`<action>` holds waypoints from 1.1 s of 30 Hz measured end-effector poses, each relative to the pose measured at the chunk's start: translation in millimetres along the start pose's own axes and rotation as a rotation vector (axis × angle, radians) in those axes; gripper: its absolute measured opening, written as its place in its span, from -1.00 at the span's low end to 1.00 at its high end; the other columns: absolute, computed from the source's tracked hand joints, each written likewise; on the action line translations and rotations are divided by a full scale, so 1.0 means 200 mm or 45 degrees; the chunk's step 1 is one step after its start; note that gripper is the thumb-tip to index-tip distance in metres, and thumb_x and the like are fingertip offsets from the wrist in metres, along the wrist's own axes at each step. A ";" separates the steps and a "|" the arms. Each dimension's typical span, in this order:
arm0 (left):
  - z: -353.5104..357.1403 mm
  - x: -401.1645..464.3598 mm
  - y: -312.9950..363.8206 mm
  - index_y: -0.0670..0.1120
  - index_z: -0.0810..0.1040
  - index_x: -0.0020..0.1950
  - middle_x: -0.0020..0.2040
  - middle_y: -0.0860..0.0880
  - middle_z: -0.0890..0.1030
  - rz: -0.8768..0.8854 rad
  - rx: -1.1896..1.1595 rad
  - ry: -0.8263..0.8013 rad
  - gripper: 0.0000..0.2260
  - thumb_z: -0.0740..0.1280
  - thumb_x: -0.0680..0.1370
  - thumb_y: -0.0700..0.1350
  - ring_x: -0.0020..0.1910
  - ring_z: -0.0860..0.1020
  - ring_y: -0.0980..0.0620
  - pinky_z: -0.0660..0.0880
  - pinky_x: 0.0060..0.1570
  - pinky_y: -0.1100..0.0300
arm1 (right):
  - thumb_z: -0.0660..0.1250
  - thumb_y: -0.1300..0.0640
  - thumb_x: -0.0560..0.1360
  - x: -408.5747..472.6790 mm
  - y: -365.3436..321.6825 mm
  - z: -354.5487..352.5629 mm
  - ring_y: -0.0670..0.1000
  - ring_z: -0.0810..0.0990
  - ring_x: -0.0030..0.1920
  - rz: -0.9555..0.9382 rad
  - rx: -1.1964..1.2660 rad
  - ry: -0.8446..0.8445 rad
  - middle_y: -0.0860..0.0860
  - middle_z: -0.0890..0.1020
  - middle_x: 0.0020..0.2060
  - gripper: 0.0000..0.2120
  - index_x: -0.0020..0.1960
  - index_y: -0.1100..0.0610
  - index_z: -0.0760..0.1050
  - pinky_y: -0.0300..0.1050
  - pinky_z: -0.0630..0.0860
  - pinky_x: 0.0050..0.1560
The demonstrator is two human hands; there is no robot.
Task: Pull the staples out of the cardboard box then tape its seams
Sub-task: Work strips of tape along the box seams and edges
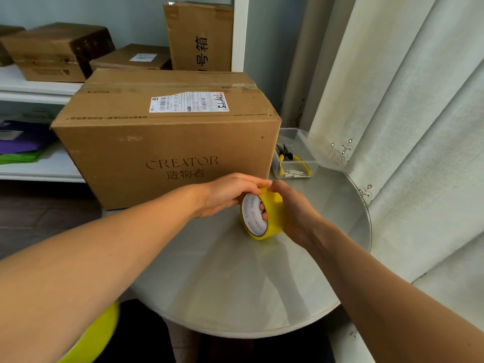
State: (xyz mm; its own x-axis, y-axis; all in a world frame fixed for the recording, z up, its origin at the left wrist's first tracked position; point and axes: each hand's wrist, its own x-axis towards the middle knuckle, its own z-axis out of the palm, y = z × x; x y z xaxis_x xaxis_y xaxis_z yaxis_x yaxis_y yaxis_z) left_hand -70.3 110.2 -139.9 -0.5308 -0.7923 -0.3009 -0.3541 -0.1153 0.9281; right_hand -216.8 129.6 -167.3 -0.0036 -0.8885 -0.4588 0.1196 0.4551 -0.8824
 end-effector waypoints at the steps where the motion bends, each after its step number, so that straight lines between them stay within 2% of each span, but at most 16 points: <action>1: 0.00 0.00 0.00 -0.09 0.34 0.45 0.40 -0.01 0.41 -0.002 -0.018 0.001 -0.61 0.09 0.62 -0.27 0.37 0.36 0.06 0.24 0.40 0.18 | 0.21 0.10 0.51 0.00 0.00 0.00 0.04 0.54 -0.43 0.006 -0.003 -0.002 0.11 0.60 -0.39 -0.72 0.09 0.26 0.52 -0.13 0.51 -0.33; 7: -0.01 0.02 -0.02 -0.06 0.36 0.44 0.39 -0.02 0.43 0.001 -0.018 0.030 -0.61 0.06 0.62 -0.26 0.34 0.39 0.06 0.28 0.35 0.20 | 0.18 0.11 0.47 -0.01 -0.01 -0.01 0.05 0.55 -0.39 0.063 -0.002 -0.020 0.14 0.60 -0.33 -0.68 0.09 0.30 0.51 -0.09 0.51 -0.25; 11: 0.00 0.04 -0.03 -0.01 0.32 0.47 0.45 0.03 0.36 0.047 0.255 0.111 -0.63 0.08 0.66 -0.14 0.39 0.33 0.11 0.22 0.32 0.28 | 0.24 0.06 0.40 -0.01 -0.03 0.01 0.07 0.59 -0.39 0.027 -0.062 0.120 0.14 0.64 -0.29 -0.56 0.21 0.25 0.46 -0.08 0.55 -0.18; 13: -0.03 0.04 -0.04 -0.06 0.30 0.48 0.46 0.01 0.34 0.099 0.453 0.192 -0.62 0.12 0.66 -0.07 0.42 0.29 0.09 0.20 0.32 0.29 | 0.29 -0.04 0.30 0.00 -0.04 0.02 0.12 0.63 -0.26 0.002 -0.104 0.185 0.17 0.65 -0.15 -0.44 0.23 0.20 0.43 -0.02 0.57 -0.06; 15: -0.06 0.02 -0.05 -0.10 0.36 0.44 0.40 -0.04 0.43 0.089 0.520 0.204 -0.62 0.16 0.64 -0.04 0.37 0.37 0.06 0.27 0.33 0.24 | 0.31 -0.08 0.29 0.01 -0.04 0.01 0.17 0.64 -0.06 -0.020 -0.157 0.238 0.20 0.63 0.02 -0.44 0.22 0.15 0.41 0.03 0.55 0.04; 17: -0.07 0.02 -0.07 -0.11 0.47 0.35 0.28 -0.06 0.54 0.070 0.534 0.135 -0.68 0.24 0.61 -0.08 0.28 0.47 0.03 0.36 0.33 0.14 | 0.33 -0.06 0.40 0.00 -0.04 0.01 0.16 0.64 -0.08 -0.055 -0.188 0.256 0.19 0.64 -0.01 -0.60 0.15 0.14 0.44 -0.05 0.57 -0.04; 19: -0.07 0.02 -0.09 -0.11 0.50 0.31 0.24 -0.05 0.57 0.067 0.613 0.099 -0.69 0.31 0.57 -0.12 0.25 0.50 0.03 0.39 0.32 0.05 | 0.34 -0.02 0.47 -0.01 -0.03 0.01 0.07 0.60 -0.31 -0.093 -0.196 0.263 0.14 0.63 -0.21 -0.80 -0.07 0.12 0.48 -0.18 0.53 -0.28; 21: -0.09 0.02 -0.10 -0.09 0.50 0.32 0.26 -0.04 0.56 0.072 0.725 0.121 -0.66 0.35 0.55 -0.12 0.26 0.49 0.03 0.40 0.31 0.03 | 0.35 -0.01 0.48 -0.03 -0.03 0.01 0.03 0.54 -0.44 -0.112 -0.200 0.267 0.12 0.61 -0.30 -0.81 -0.17 0.11 0.46 -0.20 0.48 -0.36; 24: -0.11 0.02 -0.11 -0.10 0.48 0.35 0.30 -0.03 0.53 0.016 0.882 0.182 -0.61 0.31 0.52 -0.27 0.29 0.47 0.02 0.39 0.31 0.10 | 0.33 0.00 0.49 -0.06 -0.05 0.02 0.04 0.54 -0.45 -0.100 -0.207 0.268 0.16 0.60 -0.23 -0.81 -0.14 0.12 0.43 -0.18 0.49 -0.36; 27: -0.11 -0.02 -0.09 -0.16 0.46 0.36 0.32 -0.08 0.51 -0.043 0.777 0.202 -0.46 0.10 0.44 -0.50 0.34 0.44 0.00 0.37 0.33 0.12 | 0.32 0.02 0.48 -0.08 -0.08 0.04 0.07 0.54 -0.40 -0.096 -0.204 0.254 0.17 0.57 -0.19 -0.82 -0.18 0.10 0.39 -0.22 0.48 -0.43; 31: -0.14 -0.05 -0.07 -0.03 0.44 0.38 0.39 -0.07 0.43 -0.115 1.102 0.137 -0.41 0.07 0.45 -0.47 0.37 0.39 -0.05 0.37 0.31 0.13 | 0.27 0.03 0.47 -0.12 -0.10 0.07 0.10 0.52 -0.39 -0.107 -0.177 0.249 0.19 0.56 -0.16 -0.83 -0.08 0.15 0.44 -0.25 0.48 -0.45; 33: -0.16 -0.06 -0.10 0.07 0.47 0.35 0.37 -0.09 0.42 -0.201 1.326 0.157 -0.49 0.13 0.51 -0.37 0.31 0.42 -0.12 0.44 0.18 0.09 | 0.26 0.04 0.48 -0.13 -0.10 0.09 0.10 0.52 -0.40 -0.121 -0.177 0.243 0.19 0.55 -0.16 -0.85 -0.11 0.13 0.43 -0.23 0.48 -0.43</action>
State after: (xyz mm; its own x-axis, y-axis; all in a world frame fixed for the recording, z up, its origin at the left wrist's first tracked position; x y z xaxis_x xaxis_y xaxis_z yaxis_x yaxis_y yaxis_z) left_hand -31.8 102.7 -148.6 -0.3602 -0.8753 -0.3227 -0.9282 0.3019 0.2173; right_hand -201.4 142.7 -135.8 -0.1970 -0.9068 -0.3727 -0.0283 0.3852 -0.9224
